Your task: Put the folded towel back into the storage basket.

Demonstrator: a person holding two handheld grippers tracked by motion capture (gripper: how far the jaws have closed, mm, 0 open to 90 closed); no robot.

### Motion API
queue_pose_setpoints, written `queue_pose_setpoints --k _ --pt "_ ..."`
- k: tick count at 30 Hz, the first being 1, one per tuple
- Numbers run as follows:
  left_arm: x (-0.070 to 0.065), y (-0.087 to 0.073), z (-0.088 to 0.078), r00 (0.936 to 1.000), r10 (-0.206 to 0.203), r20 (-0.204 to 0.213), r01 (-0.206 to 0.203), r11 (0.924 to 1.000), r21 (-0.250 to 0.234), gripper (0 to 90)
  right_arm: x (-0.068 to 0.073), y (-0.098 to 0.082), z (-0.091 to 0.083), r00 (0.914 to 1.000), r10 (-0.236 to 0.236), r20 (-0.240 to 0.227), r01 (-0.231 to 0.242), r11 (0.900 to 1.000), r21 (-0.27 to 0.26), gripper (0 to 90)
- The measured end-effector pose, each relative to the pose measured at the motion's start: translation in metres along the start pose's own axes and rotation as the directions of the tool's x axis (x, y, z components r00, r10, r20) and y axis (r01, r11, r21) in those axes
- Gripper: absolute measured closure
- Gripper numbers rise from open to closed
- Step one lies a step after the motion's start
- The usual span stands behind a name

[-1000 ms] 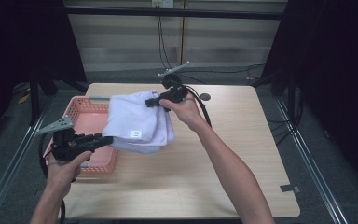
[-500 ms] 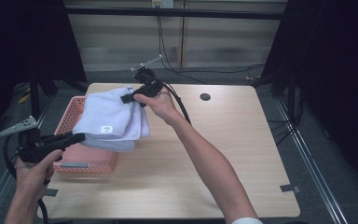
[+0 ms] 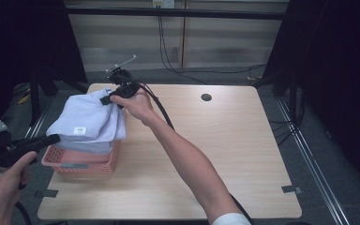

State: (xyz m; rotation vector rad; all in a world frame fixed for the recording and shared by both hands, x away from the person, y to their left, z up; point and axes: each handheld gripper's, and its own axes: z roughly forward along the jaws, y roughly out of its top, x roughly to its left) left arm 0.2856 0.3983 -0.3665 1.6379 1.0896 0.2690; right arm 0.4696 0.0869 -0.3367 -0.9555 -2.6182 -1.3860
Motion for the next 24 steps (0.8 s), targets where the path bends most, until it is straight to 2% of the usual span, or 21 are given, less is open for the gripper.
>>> queue_pose_setpoints --k 8,11,12,17,20,24 --pt "0.025 -0.019 0.003 0.9966 -0.049 -0.066 0.053 0.9971 0.055 73.5 0.005 -0.006 0.030 0.9990 0.016 0.042 -0.018 0.999 0.031 68.3" --pt "0.031 -0.025 0.007 0.9950 -0.036 -0.093 0.044 0.9955 0.085 73.8 0.004 -0.009 0.040 0.9983 0.024 0.054 -0.026 0.999 0.040 68.4" --pt "0.032 -0.027 0.008 0.9942 -0.049 -0.096 0.057 0.9949 0.084 73.8 0.002 -0.010 0.043 0.9979 0.032 0.057 -0.034 0.999 0.040 68.3" --pt "0.038 -0.025 0.010 0.9882 -0.035 -0.149 0.054 0.9913 0.120 73.9 0.000 -0.013 0.061 0.9953 0.050 0.083 -0.055 0.997 0.059 68.4" --pt "0.044 -0.026 0.012 0.9850 -0.037 -0.168 0.062 0.9873 0.146 73.9 -0.002 -0.016 0.069 0.9953 0.058 0.078 -0.063 0.996 0.059 68.4" --pt "0.044 -0.032 0.017 0.9833 -0.012 -0.182 0.047 0.9809 0.189 73.9 -0.004 -0.021 0.079 0.9943 0.065 0.085 -0.072 0.995 0.073 68.4"
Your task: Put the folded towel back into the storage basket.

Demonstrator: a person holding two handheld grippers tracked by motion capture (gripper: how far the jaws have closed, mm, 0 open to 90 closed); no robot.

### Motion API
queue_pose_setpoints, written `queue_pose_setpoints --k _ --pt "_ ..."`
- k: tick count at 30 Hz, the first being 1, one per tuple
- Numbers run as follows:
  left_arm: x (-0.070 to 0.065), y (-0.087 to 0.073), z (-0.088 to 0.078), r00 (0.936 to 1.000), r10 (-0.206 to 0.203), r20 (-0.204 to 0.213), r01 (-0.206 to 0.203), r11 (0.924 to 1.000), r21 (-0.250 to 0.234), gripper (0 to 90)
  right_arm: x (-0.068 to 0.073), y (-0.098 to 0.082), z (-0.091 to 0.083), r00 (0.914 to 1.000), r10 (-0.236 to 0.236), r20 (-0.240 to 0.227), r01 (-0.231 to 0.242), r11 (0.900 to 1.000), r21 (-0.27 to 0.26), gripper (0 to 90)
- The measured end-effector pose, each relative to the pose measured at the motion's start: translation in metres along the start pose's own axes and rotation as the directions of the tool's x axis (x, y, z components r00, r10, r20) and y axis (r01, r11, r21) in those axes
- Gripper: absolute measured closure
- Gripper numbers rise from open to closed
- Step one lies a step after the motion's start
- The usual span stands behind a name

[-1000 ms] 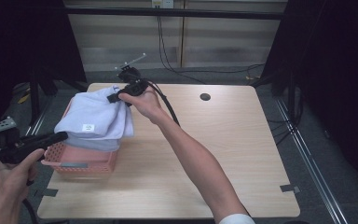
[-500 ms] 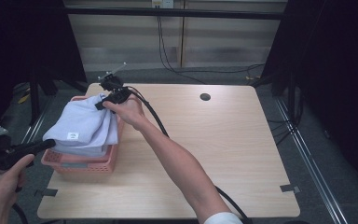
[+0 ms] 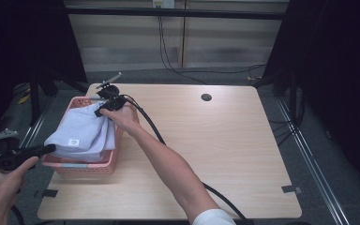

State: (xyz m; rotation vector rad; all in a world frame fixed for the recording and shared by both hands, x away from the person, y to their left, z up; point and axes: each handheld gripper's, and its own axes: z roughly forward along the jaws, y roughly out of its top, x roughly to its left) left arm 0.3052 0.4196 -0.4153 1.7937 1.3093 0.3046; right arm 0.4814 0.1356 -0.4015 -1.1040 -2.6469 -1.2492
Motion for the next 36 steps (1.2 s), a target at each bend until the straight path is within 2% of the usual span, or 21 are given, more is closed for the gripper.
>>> queue_pose_setpoints --k 2,4,6,8,11,13,15,16,17,19,20,22,23,25,26,28,32,36 --pt "-0.001 -0.001 0.003 0.9996 0.012 -0.025 -0.012 0.9998 0.018 73.6 -0.002 -0.002 0.005 0.9999 0.013 0.000 -0.013 1.000 0.003 68.3" --pt "-0.002 -0.002 0.007 0.9997 0.014 -0.019 -0.013 0.9995 0.030 73.1 -0.003 -0.005 0.009 0.9998 0.016 0.011 -0.016 1.000 0.002 68.3" --pt "-0.004 -0.003 0.011 0.9992 0.018 -0.036 -0.016 0.9986 0.050 72.2 -0.005 -0.007 0.013 0.9998 0.011 0.015 -0.012 1.000 0.013 68.2" --pt "-0.005 -0.004 0.014 0.9988 0.016 -0.046 -0.013 0.9982 0.059 70.2 -0.008 -0.009 0.017 0.9994 0.031 0.015 -0.031 0.999 0.014 68.1" --pt "-0.007 -0.006 0.016 0.9961 0.039 -0.079 -0.032 0.9951 0.093 65.9 -0.012 -0.013 0.022 0.9989 0.039 0.026 -0.039 0.999 0.019 66.1" --pt "-0.010 -0.006 0.013 0.9959 0.041 -0.081 -0.034 0.9966 0.075 55.4 -0.017 -0.016 0.025 0.9983 0.040 0.042 -0.041 0.999 0.028 57.8" --pt "-0.014 -0.004 0.008 0.9956 0.050 -0.079 -0.046 0.9972 0.059 52.4 -0.021 -0.017 0.027 0.9992 0.040 0.006 -0.040 0.999 0.037 44.3" --pt "-0.018 -0.004 0.007 0.9955 0.058 -0.075 -0.054 0.9972 0.052 50.3 -0.023 -0.017 0.025 0.9994 0.034 -0.001 -0.034 0.999 0.021 42.3" --pt "-0.022 -0.003 0.007 0.9950 0.066 -0.076 -0.062 0.9968 0.050 48.7 -0.023 -0.017 0.023 0.9995 0.028 0.018 -0.027 1.000 -0.002 39.4" --pt "-0.029 -0.001 0.009 0.9937 0.090 -0.066 -0.086 0.9944 0.062 47.7 -0.026 -0.016 0.019 0.9998 0.021 0.007 -0.021 1.000 -0.006 37.0" --pt "-0.033 0.000 0.010 0.9935 0.095 -0.062 -0.091 0.9941 0.059 46.8 -0.025 -0.016 0.015 0.9999 0.006 0.016 -0.006 1.000 -0.017 36.9" --pt "-0.040 0.000 0.011 0.9938 0.103 -0.044 -0.101 0.9939 0.046 45.7 -0.025 -0.015 0.008 0.9999 -0.016 -0.004 0.016 0.999 -0.033 36.7" --pt "-0.043 0.001 0.011 0.9943 0.101 -0.036 -0.100 0.9943 0.038 45.3 -0.024 -0.015 0.003 0.9993 -0.034 0.013 0.034 0.999 -0.041 36.8" --pt "-0.049 0.001 0.012 0.9953 0.094 -0.025 -0.094 0.9955 0.017 44.3 -0.024 -0.015 -0.009 0.9983 -0.059 -0.003 0.059 0.997 -0.058 37.3" --pt "-0.052 0.001 0.012 0.9949 0.098 -0.022 -0.098 0.9951 0.011 43.5 -0.023 -0.016 -0.015 0.9973 -0.073 0.009 0.073 0.995 -0.070 37.3" --pt "-0.059 0.002 0.014 0.9961 0.088 -0.012 -0.088 0.9961 0.000 41.9 -0.025 -0.020 -0.027 0.9954 -0.096 -0.004 0.095 0.992 -0.082 38.1" --pt "-0.077 0.001 0.022 0.9947 0.103 0.005 -0.103 0.9947 -0.006 39.0 -0.029 -0.035 -0.051 0.9923 -0.123 -0.016 0.121 0.988 -0.096 38.8" --pt "-0.094 -0.001 0.035 0.9932 0.115 0.013 -0.115 0.9933 0.006 35.6 -0.038 -0.056 -0.078 0.9913 -0.129 -0.023 0.126 0.984 -0.127 39.6"
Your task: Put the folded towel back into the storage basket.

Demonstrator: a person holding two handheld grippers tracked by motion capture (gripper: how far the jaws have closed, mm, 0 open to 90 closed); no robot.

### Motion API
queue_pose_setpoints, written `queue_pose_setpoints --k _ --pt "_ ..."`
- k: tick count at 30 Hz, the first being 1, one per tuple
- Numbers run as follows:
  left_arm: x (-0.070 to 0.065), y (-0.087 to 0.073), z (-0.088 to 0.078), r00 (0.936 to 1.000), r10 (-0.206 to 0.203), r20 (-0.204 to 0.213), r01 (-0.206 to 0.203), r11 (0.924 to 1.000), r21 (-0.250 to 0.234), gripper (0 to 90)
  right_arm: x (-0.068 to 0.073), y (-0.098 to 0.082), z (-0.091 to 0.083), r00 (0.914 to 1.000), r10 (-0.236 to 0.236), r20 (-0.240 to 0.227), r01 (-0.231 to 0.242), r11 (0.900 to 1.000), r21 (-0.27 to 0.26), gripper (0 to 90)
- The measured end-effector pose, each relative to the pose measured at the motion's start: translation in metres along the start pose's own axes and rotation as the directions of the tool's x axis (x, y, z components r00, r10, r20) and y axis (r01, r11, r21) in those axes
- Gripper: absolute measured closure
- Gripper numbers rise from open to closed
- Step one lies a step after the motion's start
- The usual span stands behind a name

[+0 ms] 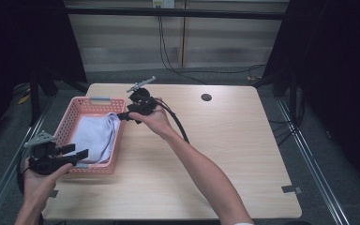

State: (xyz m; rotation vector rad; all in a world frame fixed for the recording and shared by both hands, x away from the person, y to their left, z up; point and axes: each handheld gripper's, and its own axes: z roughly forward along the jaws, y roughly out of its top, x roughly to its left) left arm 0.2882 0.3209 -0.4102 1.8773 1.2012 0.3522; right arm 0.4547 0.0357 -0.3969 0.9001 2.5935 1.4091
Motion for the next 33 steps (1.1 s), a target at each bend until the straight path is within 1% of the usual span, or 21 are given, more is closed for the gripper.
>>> queue_pose_setpoints --k 4,5,6,8,9,11,12,15,18,19,20,22,23,24,25,26,27,28,30,31,33 --pt "-0.018 0.001 0.012 0.9997 0.025 0.004 -0.025 0.9997 0.002 33.9 -0.004 -0.020 -0.030 1.0000 0.005 0.004 -0.005 1.000 -0.015 39.1" --pt "-0.022 0.002 0.016 0.9997 0.021 0.008 -0.021 0.9998 -0.001 33.7 -0.005 -0.026 -0.037 1.0000 0.009 0.002 -0.009 1.000 -0.023 39.1" --pt "-0.027 0.002 0.018 0.9995 0.030 0.007 -0.030 0.9995 0.006 33.2 -0.005 -0.031 -0.044 1.0000 0.010 -0.002 -0.010 1.000 -0.029 38.9" --pt "-0.037 0.002 0.024 0.9993 0.029 0.022 -0.029 0.9996 -0.002 31.5 -0.004 -0.042 -0.059 1.0000 -0.002 0.005 0.002 1.000 -0.030 38.7" --pt "-0.042 0.002 0.027 0.9987 0.040 0.030 -0.040 0.9992 0.006 30.8 -0.003 -0.047 -0.065 1.0000 -0.005 0.005 0.005 1.000 -0.029 38.6" --pt "-0.050 0.003 0.034 0.9977 0.064 0.024 -0.065 0.9974 0.030 29.8 -0.004 -0.058 -0.078 0.9999 -0.008 0.011 0.009 1.000 -0.028 38.3" --pt "-0.054 0.002 0.037 0.9977 0.062 0.030 -0.063 0.9975 0.033 29.8 -0.004 -0.064 -0.083 0.9999 -0.007 0.009 0.007 1.000 -0.027 38.1" --pt "-0.065 0.002 0.046 0.9956 0.080 0.048 -0.083 0.9951 0.054 29.6 -0.007 -0.080 -0.099 0.9999 0.008 0.015 -0.007 0.999 -0.031 37.8" --pt "-0.076 0.002 0.054 0.9943 0.086 0.062 -0.090 0.9944 0.056 29.0 -0.007 -0.094 -0.117 0.9997 0.018 0.019 -0.017 0.998 -0.052 37.8" --pt "-0.079 0.001 0.057 0.9947 0.090 0.050 -0.093 0.9940 0.057 28.7 -0.007 -0.098 -0.123 0.9996 0.024 0.017 -0.023 0.998 -0.058 37.7" --pt "-0.083 0.001 0.060 0.9958 0.088 0.028 -0.089 0.9944 0.057 24.6 -0.006 -0.103 -0.129 0.9995 0.027 0.016 -0.026 0.998 -0.065 37.8" --pt "-0.089 0.001 0.064 0.9963 0.085 -0.013 -0.084 0.9949 0.056 20.2 -0.004 -0.111 -0.141 0.9992 0.029 0.027 -0.027 0.997 -0.067 38.0" --pt "-0.091 0.001 0.062 0.9984 0.043 -0.035 -0.043 0.9988 0.022 22.2 -0.003 -0.116 -0.147 0.9990 0.026 0.035 -0.023 0.998 -0.063 37.9" --pt "-0.091 0.002 0.061 0.9996 0.025 -0.014 -0.025 0.9996 0.009 25.2 -0.002 -0.123 -0.155 0.9984 0.026 0.050 -0.023 0.998 -0.062 37.6" --pt "-0.091 0.003 0.060 0.9998 0.018 0.008 -0.018 0.9998 0.011 26.6 -0.001 -0.128 -0.161 0.9979 0.026 0.059 -0.022 0.998 -0.061 37.5" --pt "-0.094 0.003 0.058 0.9998 0.012 0.013 -0.012 0.9999 0.002 26.6 -0.001 -0.132 -0.167 0.9979 0.030 0.058 -0.027 0.998 -0.061 37.6" --pt "-0.098 0.003 0.056 0.9995 0.028 0.012 -0.028 0.9995 -0.012 26.5 0.000 -0.139 -0.174 0.9973 0.032 0.065 -0.028 0.998 -0.065 37.5" --pt "-0.101 0.002 0.055 0.9982 0.051 0.032 -0.051 0.9986 -0.013 26.4 0.000 -0.146 -0.182 0.9965 0.045 0.071 -0.040 0.996 -0.073 37.2" --pt "-0.111 -0.001 0.055 0.9950 0.078 0.062 -0.078 0.9969 0.000 26.7 0.000 -0.161 -0.197 0.9952 0.060 0.077 -0.054 0.996 -0.077 36.8" --pt "-0.115 -0.003 0.056 0.9917 0.099 0.082 -0.100 0.9949 0.010 27.3 0.001 -0.169 -0.205 0.9933 0.060 0.099 -0.053 0.996 -0.072 36.5" --pt "-0.124 -0.009 0.060 0.9886 0.115 0.098 -0.117 0.9930 0.019 29.5 0.001 -0.187 -0.220 0.9902 0.079 0.115 -0.071 0.995 -0.068 36.5"
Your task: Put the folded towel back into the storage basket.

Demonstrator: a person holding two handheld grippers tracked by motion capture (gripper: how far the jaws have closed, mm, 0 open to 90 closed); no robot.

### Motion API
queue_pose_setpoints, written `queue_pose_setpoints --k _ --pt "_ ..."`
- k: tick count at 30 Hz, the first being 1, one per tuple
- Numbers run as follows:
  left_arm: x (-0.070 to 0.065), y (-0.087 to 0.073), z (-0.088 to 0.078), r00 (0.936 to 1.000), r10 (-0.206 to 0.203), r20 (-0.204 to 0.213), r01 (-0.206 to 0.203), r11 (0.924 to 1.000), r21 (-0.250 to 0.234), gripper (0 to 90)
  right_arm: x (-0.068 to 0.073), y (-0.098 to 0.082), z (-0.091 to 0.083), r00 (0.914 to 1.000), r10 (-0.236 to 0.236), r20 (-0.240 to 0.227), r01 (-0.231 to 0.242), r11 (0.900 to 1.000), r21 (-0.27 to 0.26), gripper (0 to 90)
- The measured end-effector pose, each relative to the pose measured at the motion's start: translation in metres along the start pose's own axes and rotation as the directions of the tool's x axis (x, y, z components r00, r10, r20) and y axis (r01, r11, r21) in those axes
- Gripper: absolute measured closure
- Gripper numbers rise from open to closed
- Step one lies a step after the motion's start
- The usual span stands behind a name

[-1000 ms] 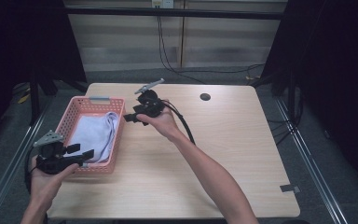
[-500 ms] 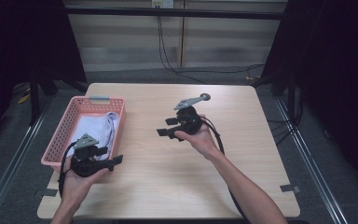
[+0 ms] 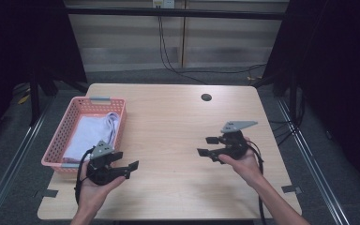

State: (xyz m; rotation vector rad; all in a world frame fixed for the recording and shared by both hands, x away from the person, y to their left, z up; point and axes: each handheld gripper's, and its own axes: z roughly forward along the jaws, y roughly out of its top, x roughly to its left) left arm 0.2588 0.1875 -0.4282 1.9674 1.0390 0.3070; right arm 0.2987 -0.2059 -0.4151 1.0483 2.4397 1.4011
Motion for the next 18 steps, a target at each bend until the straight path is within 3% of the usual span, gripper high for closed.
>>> queue_pose_setpoints --k 4,5,7,10,14,18 --pt "-0.015 -0.012 0.011 0.9992 0.016 0.036 -0.017 0.9994 0.032 29.4 -0.004 -0.035 -0.029 0.9975 0.049 0.051 -0.049 0.999 -0.002 35.7" --pt "-0.018 -0.014 0.014 0.9984 0.035 0.045 -0.037 0.9982 0.047 29.4 -0.004 -0.040 -0.033 0.9967 0.056 0.059 -0.056 0.998 -0.003 35.5" --pt "-0.025 -0.019 0.018 0.9984 0.033 0.045 -0.036 0.9974 0.063 29.5 -0.003 -0.054 -0.044 0.9940 0.085 0.069 -0.084 0.996 -0.020 35.6" --pt "-0.036 -0.029 0.021 0.9958 0.070 0.060 -0.075 0.9935 0.086 29.3 0.002 -0.073 -0.056 0.9894 0.108 0.098 -0.105 0.994 -0.037 35.2" --pt "-0.040 -0.037 0.021 0.9917 0.095 0.086 -0.103 0.9899 0.097 28.4 0.004 -0.100 -0.063 0.9812 0.149 0.123 -0.144 0.988 -0.049 33.5" --pt "-0.039 -0.038 0.028 0.9925 0.095 0.078 -0.104 0.9858 0.131 26.7 0.000 -0.104 -0.057 0.9788 0.112 0.172 -0.113 0.994 -0.002 28.5"
